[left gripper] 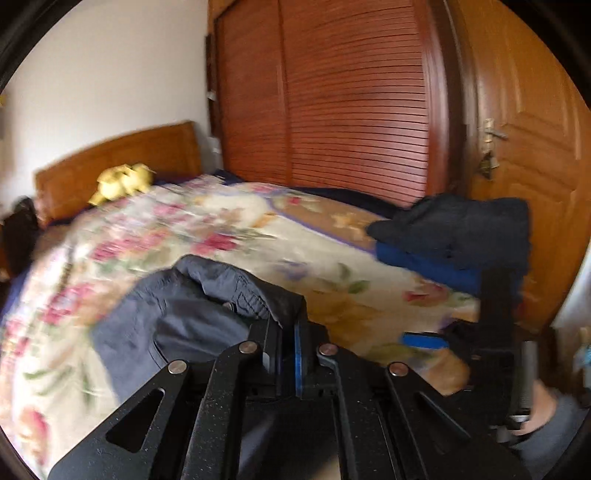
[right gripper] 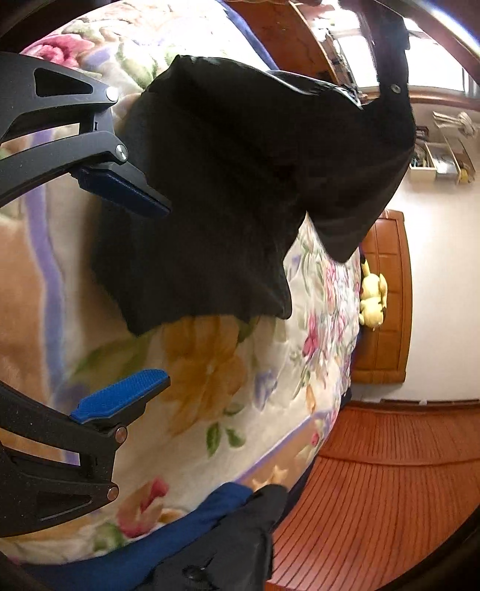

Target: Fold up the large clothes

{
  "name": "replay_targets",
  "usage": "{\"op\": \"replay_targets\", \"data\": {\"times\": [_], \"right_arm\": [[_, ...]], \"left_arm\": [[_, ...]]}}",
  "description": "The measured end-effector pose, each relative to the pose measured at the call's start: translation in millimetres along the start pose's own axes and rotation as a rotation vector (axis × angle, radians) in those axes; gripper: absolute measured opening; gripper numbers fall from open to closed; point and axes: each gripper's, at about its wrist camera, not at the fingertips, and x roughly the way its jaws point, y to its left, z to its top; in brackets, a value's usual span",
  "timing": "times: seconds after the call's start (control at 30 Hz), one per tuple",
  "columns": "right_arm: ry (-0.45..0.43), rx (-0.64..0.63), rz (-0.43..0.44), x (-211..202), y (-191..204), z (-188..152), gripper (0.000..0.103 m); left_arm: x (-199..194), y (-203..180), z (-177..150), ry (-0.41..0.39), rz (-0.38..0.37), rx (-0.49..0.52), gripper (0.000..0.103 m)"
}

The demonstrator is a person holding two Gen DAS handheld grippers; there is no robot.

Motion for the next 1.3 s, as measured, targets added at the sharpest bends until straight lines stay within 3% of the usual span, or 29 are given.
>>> {"op": "replay_targets", "data": {"times": [0.2, 0.37, 0.47, 0.57, 0.63, 0.67, 0.93, 1.3], "right_arm": [[0.007, 0.028, -0.015, -4, 4, -3, 0.085], [0.006, 0.011, -0.008, 1, 8, -3, 0.085], [0.001, 0.015, -0.003, 3, 11, 0, 0.085], [-0.017, 0.015, -0.001, 2, 15, 5, 0.085], [-0.034, 0.021, 0.005, 2, 15, 11, 0.085], [-0.042, 0.023, 0.009, 2, 15, 13, 0.085], [-0.106, 0.006, 0.005, -4, 26, 32, 0.085], [-0.132, -0.055, 0.020, 1, 54, 43, 0.086]], "left_arm": [[15, 3, -22, 0.053, 0.031, -0.056, 0.005], [14, 20, -42, 0.101, 0.018, -0.099, 0.014], [0, 22, -48, 0.078, 0.019, -0.101, 0.027], [-21, 30, -50, 0.041, 0.033, -0.111, 0.047], [-34, 39, -54, 0.015, 0.056, -0.117, 0.071], [-41, 45, -56, 0.003, 0.065, -0.130, 0.075], [-80, 101, -91, -0.029, 0.213, -0.213, 0.078], [-84, 151, -137, -0.011, 0.316, -0.288, 0.078]]}}
